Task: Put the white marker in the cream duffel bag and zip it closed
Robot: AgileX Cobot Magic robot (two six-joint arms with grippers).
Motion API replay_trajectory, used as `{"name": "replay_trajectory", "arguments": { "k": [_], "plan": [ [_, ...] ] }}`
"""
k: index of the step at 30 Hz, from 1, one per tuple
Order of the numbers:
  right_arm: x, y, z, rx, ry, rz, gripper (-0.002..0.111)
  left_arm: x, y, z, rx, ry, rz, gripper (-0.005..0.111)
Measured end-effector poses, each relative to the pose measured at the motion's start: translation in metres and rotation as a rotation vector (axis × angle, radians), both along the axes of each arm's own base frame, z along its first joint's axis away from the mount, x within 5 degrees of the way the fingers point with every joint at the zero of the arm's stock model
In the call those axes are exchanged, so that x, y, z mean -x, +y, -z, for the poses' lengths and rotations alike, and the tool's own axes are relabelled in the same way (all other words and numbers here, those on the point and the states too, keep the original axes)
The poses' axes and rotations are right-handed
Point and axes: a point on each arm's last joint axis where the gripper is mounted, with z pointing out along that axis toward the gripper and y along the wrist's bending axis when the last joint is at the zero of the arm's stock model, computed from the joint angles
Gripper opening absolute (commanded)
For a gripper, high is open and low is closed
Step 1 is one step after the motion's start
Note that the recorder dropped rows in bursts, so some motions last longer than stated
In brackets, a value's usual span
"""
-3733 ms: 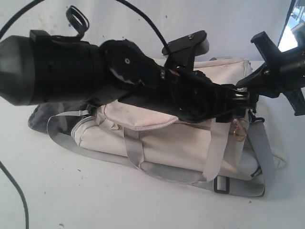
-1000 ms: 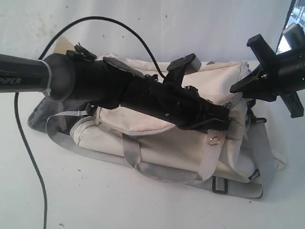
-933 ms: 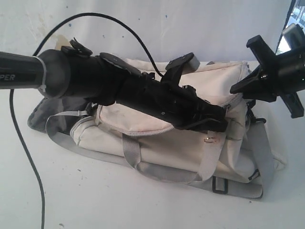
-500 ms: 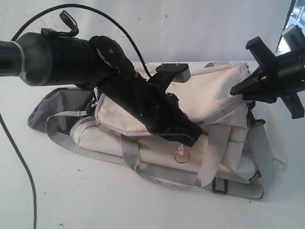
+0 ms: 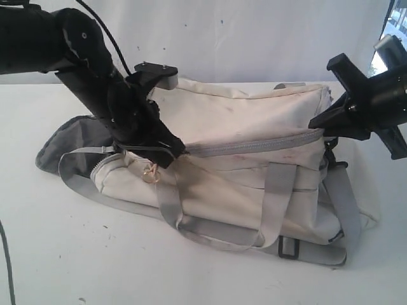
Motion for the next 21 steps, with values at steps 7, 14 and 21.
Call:
{"name": "replay_trajectory", "arguments": {
  "k": [7,14,21],
  "plan": [
    [0.002,-0.001,0.003,0.051,0.002,-0.026,0.000,-0.017,0.052,-0.005,-0.113,0.001,-0.056,0.000],
    [0.000,-0.002,0.003,0.064,-0.012,-0.006,0.000,-0.017,0.058,-0.009,-0.138,-0.020,-0.033,0.000],
    [0.000,-0.016,0.002,0.054,0.002,0.029,0.000,-0.029,0.086,-0.008,-0.219,-0.031,-0.200,0.000]
  ]
}}
